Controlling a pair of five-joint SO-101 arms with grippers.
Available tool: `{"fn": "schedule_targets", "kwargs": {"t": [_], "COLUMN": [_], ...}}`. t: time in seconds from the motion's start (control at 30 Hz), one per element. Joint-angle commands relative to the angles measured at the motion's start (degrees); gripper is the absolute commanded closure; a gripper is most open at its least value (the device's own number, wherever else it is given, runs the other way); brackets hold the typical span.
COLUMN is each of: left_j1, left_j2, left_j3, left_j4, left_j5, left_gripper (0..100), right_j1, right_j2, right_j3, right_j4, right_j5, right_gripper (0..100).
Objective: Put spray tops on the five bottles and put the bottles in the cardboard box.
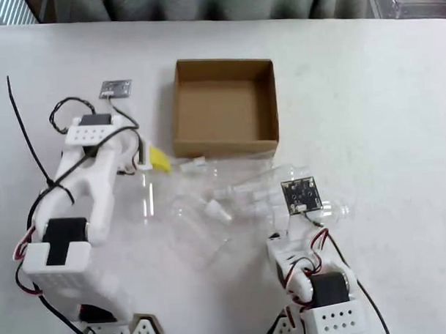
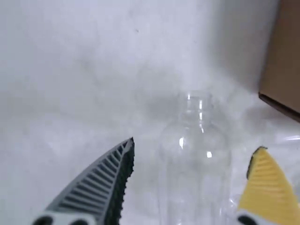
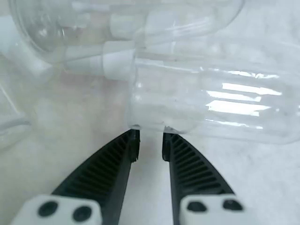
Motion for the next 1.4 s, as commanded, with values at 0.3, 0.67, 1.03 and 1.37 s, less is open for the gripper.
{"fn": "schedule_targets", "kwargs": {"t": [0.3,0.67,1.03,1.37], "left_j1": [-0.57,0.84,1.36,1.19], "left_j2": [4.53,5.58,5.14,4.53], "left_j3": [-6.33,-7.21,-6.07,-5.89], "left_j4": [0.97,1.58,1.58,1.58], "left_j5": [0.18,-0.44,-3.25,-4.66], "left_gripper": [63,82,92,92], "right_j1": [-0.4,-0.4,-0.4,-0.4], "right_j2": [-0.4,-0.4,-0.4,-0.48], "right_j3": [1.05,1.05,1.05,0.09], "right_j4": [0.22,0.22,0.22,-0.31], "right_j5": [0.62,0.62,0.62,0.53], "right_gripper": [93.3,93.5,93.4,93.2]}}
